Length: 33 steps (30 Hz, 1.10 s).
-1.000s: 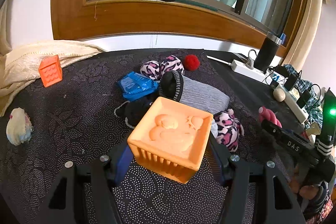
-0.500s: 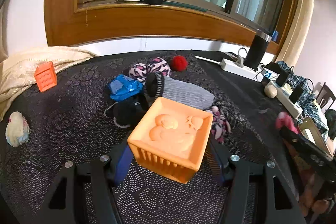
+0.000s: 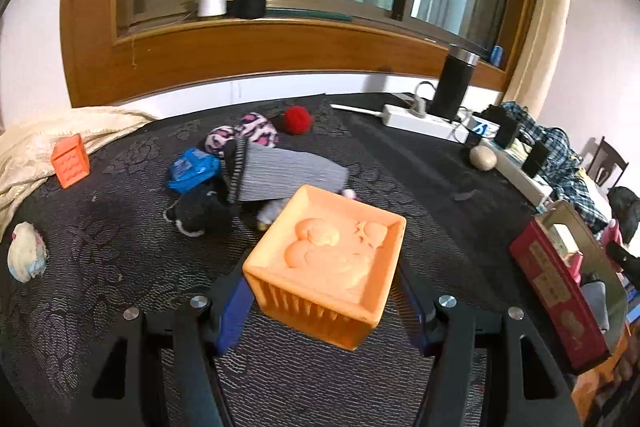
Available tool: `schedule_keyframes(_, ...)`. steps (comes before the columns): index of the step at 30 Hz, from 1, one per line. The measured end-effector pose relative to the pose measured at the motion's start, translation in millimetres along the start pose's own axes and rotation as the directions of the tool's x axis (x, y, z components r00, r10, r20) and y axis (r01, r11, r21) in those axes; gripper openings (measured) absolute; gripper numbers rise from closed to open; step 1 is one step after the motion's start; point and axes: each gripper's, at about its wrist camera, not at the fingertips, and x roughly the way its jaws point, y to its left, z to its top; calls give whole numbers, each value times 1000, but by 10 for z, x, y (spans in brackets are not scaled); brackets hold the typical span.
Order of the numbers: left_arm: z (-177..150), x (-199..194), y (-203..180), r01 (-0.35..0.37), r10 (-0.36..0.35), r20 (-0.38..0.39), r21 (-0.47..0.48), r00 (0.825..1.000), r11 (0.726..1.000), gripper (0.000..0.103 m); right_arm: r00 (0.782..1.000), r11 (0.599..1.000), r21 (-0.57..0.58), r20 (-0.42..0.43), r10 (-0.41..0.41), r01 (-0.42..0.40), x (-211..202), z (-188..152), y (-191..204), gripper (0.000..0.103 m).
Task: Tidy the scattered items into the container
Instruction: 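Carry the orange cube and pink tube in both tools over the tin box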
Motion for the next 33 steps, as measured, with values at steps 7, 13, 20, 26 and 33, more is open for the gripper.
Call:
schedule_keyframes(7, -29, -86, -307, 36, -36, 7, 27, 999, 999, 65, 1000, 997, 79, -12, 1, 0, -41, 31, -377, 58)
schedule_keyframes(13, -47, -135, -578, 60, -61, 8, 60, 998, 996, 65, 1000, 993, 111, 5, 27, -27, -91, 9, -505, 72)
schedule_keyframes(20, -48, -142, -880, 88, -88, 0, 102, 996, 991, 65, 999, 991, 130, 22, 23, -26, -118, -27, -623, 72)
schedule_keyframes(26, -72, -123, -1210, 123, -122, -18, 150, 992, 981, 65, 999, 989, 146, 36, 21, -26, -143, -31, -713, 72)
schedule_keyframes(33, -32, -107, -1739, 190, -189, -28, 222, 982, 956, 65, 998, 985, 170, 59, 10, -19, -201, 5, -841, 72)
